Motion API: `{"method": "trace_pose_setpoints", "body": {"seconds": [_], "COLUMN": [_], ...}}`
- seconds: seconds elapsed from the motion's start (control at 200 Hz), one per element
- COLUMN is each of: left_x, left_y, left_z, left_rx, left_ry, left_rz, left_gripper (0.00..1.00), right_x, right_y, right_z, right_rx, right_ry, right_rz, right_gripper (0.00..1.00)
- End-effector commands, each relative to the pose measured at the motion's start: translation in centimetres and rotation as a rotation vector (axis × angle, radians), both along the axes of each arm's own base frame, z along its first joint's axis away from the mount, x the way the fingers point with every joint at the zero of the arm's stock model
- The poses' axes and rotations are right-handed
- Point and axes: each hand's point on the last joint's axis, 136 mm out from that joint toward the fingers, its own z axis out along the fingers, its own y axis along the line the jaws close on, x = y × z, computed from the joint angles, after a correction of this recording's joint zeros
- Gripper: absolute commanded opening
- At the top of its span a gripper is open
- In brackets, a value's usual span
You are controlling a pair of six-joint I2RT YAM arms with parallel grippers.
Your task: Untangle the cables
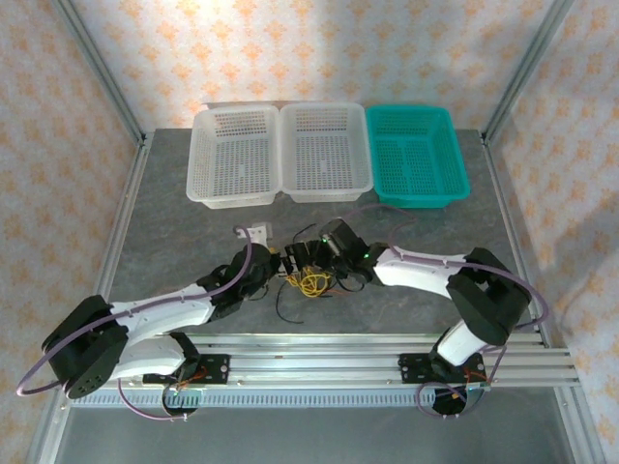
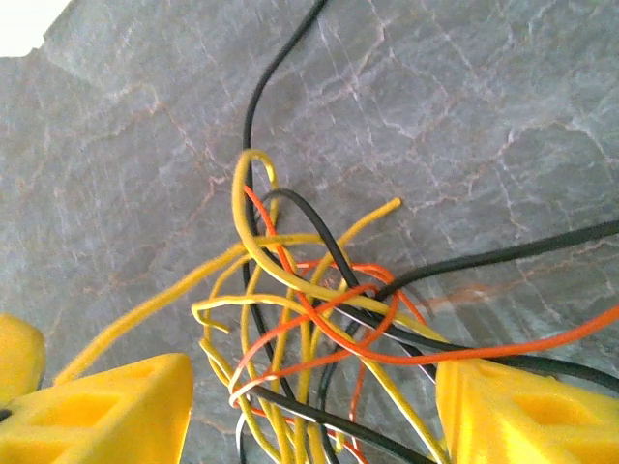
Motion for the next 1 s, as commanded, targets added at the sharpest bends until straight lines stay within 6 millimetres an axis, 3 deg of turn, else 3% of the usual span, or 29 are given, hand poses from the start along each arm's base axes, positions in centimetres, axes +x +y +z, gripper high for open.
{"method": "trace_pose_setpoints", "body": {"seconds": [0.0, 0.185, 0.275, 0.536, 0.706, 0.871, 0.996], "left_x": [-0.2, -0.2, -0.4, -0.9, -1.4, -1.7, -2.0], "left_y": [1.0, 1.0, 0.1, -2.3, -1.9, -1.4, -1.3], "left_z": [-0.1, 0.7, 1.0, 1.4, 0.5, 0.2, -0.1], "left_rx": [0.026, 0.115, 0.117, 0.025, -0.049, -0.166, -0.198], "left_ry": [-0.001, -0.022, -0.025, -0.011, 0.011, 0.021, 0.051], "left_rz": [0.026, -0.016, -0.056, -0.151, -0.142, -0.12, -0.112], "left_gripper": [0.99, 0.99, 0.99, 0.99, 0.99, 0.99, 0.99], "right_x": [1.5, 1.4, 1.0, -2.3, -3.4, -3.5, -3.9], "right_y": [-1.4, -5.4, -6.0, -5.3, -5.8, -4.5, -3.5], "right_z": [1.7, 4.4, 5.6, 5.5, 3.8, 2.8, 3.1], "right_rx": [-0.053, -0.149, -0.176, -0.257, -0.258, -0.206, -0.142], "right_ry": [-0.081, -0.229, -0.313, -0.338, -0.307, -0.24, -0.221], "right_rz": [-0.072, -0.113, -0.048, 0.292, 0.323, 0.312, 0.327], "right_gripper": [0.69, 0.72, 0.71, 0.67, 0.72, 0.58, 0.54]}}
